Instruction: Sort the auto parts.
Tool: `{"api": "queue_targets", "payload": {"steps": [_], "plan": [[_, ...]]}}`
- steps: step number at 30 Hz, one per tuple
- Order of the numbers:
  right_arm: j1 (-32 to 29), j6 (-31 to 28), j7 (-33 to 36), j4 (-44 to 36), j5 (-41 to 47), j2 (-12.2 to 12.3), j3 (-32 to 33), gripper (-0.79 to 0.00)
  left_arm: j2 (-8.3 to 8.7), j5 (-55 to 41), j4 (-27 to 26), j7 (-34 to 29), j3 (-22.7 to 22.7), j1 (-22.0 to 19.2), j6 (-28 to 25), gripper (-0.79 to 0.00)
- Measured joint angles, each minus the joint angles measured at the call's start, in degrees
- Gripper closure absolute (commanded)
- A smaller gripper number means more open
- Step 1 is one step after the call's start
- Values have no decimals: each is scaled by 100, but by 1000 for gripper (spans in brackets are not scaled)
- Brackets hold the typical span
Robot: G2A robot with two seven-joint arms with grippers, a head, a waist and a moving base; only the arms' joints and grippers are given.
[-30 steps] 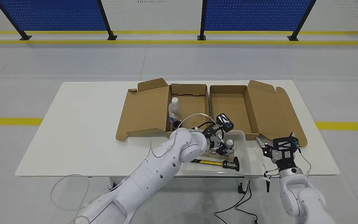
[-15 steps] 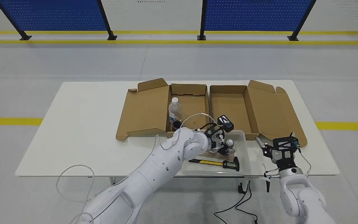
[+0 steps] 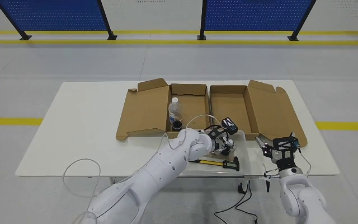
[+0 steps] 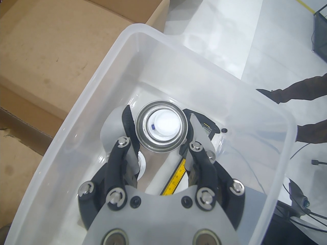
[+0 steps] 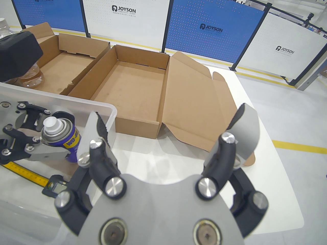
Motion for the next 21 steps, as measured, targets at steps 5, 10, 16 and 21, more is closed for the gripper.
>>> {"api": "queue_targets", "payload": {"steps": [5,10,16,21], "plan": [[0,0,0,0,0,0,0,-785,-61,16,135,59,24,-45,-24,-108],[0,0,0,0,0,0,0,-785,-90,-10,183,62,-19,-42,45,0],[0,0,0,0,0,0,0,-785,-58,145,26,50,-84,-14,95,0],[0,0,0,0,0,0,0,-785,35,622,-300,-114,-96,45,260,0]]}}
